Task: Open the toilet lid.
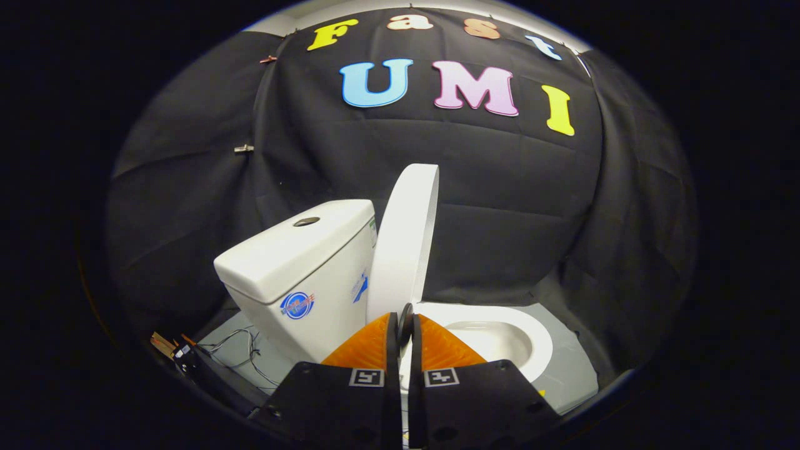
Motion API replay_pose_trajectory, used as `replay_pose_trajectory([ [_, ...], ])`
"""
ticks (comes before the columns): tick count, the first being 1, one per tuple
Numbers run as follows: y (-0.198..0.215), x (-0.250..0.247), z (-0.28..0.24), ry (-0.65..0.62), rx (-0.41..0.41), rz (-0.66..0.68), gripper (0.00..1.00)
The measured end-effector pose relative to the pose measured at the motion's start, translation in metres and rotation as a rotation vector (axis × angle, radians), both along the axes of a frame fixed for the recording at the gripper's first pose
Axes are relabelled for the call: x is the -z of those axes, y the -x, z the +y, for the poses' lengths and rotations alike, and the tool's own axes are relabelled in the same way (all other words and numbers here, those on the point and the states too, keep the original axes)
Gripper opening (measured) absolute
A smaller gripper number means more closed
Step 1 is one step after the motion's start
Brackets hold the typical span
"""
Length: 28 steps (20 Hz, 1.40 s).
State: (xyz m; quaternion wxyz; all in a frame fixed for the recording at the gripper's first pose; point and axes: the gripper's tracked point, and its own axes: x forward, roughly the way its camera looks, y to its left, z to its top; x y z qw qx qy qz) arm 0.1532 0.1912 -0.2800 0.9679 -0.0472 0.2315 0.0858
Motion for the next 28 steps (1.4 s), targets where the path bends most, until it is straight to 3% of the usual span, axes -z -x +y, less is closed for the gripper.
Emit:
replay_pose_trajectory([
  [9,-0.003,0.004,0.046,0.042,-0.098,-0.007,0.09],
  [24,-0.007,0.011,0.066,0.034,-0.132,0.008,0.09],
  [28,-0.004,0.012,0.071,0.011,-0.154,0.023,0.22],
])
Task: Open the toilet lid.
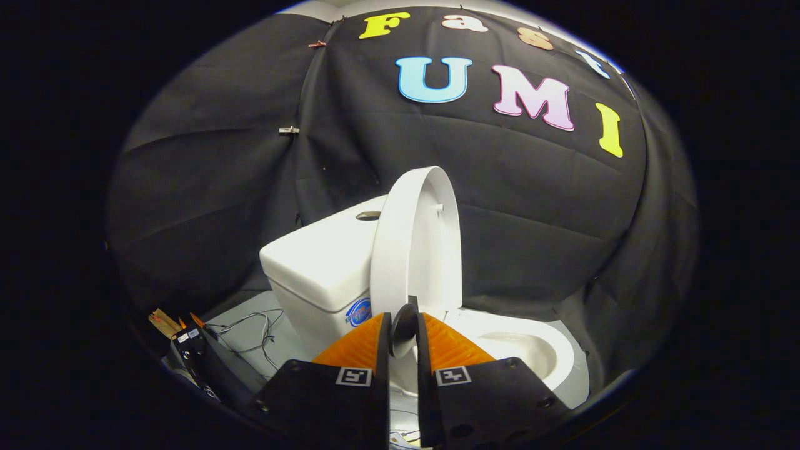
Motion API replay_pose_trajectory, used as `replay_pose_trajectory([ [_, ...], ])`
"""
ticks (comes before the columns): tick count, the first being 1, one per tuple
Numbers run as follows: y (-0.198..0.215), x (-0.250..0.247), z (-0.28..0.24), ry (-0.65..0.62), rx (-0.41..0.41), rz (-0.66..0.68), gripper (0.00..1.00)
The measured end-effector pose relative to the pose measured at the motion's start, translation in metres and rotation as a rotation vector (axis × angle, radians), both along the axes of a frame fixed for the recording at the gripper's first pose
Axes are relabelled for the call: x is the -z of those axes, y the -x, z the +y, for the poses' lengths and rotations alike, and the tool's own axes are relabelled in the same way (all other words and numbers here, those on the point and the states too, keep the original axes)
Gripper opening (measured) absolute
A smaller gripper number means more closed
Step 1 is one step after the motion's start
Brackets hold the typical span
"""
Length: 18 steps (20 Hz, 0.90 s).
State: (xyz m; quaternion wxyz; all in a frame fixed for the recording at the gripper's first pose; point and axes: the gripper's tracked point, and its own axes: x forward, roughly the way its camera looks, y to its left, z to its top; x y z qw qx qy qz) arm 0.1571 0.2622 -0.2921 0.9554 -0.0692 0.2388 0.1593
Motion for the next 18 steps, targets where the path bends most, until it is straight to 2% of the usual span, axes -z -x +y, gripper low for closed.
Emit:
replay_pose_trajectory([
  [2,0.001,-0.008,-0.003,-0.027,0.003,-0.006,0.25],
  [4,0.005,-0.022,-0.009,-0.063,0.011,-0.021,0.21],
  [5,0.007,-0.027,-0.011,-0.077,0.011,-0.027,0.30],
  [6,0.009,-0.036,-0.014,-0.090,0.011,-0.039,0.30],
  [9,0.015,-0.075,-0.033,-0.116,0.027,-0.102,0.63],
  [11,0.022,-0.107,-0.050,-0.146,0.040,-0.150,0.76],
  [15,0.037,-0.171,-0.094,-0.188,0.081,-0.245,0.94],
  [17,0.048,-0.197,-0.123,-0.187,0.111,-0.288,1.00],
  [18,0.055,-0.209,-0.138,-0.180,0.130,-0.305,1.00],
])
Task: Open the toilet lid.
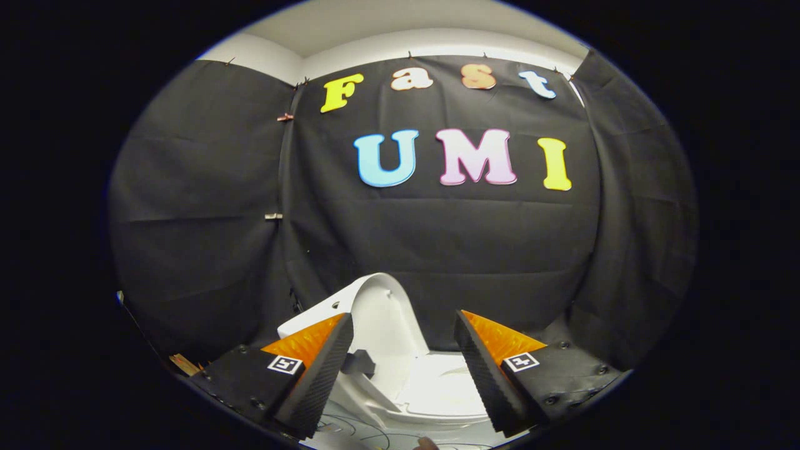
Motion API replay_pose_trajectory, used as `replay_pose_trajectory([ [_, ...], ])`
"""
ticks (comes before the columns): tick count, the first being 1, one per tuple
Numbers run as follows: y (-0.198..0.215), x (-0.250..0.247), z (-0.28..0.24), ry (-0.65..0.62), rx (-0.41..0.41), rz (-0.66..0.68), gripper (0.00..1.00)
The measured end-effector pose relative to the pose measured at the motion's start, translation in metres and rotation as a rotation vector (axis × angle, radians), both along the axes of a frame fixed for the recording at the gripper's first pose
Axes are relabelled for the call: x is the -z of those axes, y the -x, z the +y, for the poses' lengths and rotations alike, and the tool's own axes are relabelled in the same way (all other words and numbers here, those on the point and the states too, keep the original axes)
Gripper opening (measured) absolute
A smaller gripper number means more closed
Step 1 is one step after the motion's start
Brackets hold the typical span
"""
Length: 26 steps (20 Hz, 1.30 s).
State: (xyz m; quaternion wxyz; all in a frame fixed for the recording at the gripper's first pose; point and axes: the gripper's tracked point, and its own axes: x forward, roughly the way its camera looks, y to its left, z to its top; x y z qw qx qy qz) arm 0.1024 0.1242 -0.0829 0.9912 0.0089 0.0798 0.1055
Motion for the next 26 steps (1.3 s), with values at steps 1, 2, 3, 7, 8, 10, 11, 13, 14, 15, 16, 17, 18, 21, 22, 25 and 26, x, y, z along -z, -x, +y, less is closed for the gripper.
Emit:
replay_pose_trajectory([
  [1,0.008,-0.012,-0.014,0.005,0.020,-0.014,1.00],
  [2,0.021,-0.019,-0.026,0.008,0.034,-0.031,1.00],
  [3,0.028,-0.030,-0.035,0.011,0.043,-0.049,0.99],
  [7,0.054,-0.063,-0.064,0.028,0.065,-0.104,0.99],
  [8,0.060,-0.068,-0.071,0.033,0.073,-0.117,0.99],
  [10,0.065,-0.082,-0.078,0.032,0.086,-0.140,0.99],
  [11,0.069,-0.086,-0.080,0.024,0.085,-0.148,0.99],
  [13,0.074,-0.089,-0.081,0.010,0.082,-0.154,0.99],
  [14,0.076,-0.089,-0.084,0.006,0.083,-0.155,0.99],
  [15,0.077,-0.089,-0.085,0.004,0.081,-0.155,0.99],
  [16,0.077,-0.089,-0.085,0.002,0.079,-0.154,0.99],
  [17,0.077,-0.088,-0.085,0.001,0.076,-0.152,0.99],
  [18,0.077,-0.088,-0.084,0.002,0.075,-0.150,0.99],
  [21,0.079,-0.087,-0.083,0.005,0.071,-0.151,0.99],
  [22,0.079,-0.087,-0.084,0.007,0.072,-0.150,0.99],
  [25,0.077,-0.085,-0.083,0.009,0.072,-0.144,0.99],
  [26,0.076,-0.084,-0.083,0.006,0.070,-0.141,0.99],
])
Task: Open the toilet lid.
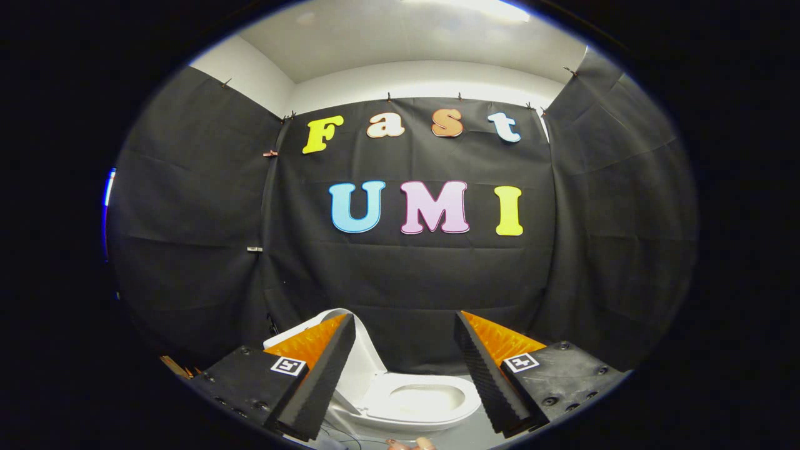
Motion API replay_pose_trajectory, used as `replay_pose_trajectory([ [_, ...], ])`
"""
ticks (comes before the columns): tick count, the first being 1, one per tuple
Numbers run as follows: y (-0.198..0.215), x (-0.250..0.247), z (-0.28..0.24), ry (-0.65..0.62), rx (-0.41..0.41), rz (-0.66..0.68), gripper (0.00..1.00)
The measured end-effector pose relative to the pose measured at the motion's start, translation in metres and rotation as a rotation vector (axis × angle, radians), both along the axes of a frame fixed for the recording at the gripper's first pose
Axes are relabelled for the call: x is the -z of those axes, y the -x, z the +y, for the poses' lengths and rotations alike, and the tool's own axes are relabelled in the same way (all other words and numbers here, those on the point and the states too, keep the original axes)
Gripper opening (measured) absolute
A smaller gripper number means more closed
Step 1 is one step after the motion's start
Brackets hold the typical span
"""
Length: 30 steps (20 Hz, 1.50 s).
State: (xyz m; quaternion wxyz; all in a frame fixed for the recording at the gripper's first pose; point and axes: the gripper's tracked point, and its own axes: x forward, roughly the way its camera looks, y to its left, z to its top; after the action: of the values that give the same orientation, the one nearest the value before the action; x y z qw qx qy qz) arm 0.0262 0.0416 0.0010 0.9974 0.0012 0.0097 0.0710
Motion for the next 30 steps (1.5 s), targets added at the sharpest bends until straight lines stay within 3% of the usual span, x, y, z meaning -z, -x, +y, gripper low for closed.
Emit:
replay_pose_trajectory([
  [30,0.003,0.001,0.019,-0.001,-0.033,0.017,0.99],
])
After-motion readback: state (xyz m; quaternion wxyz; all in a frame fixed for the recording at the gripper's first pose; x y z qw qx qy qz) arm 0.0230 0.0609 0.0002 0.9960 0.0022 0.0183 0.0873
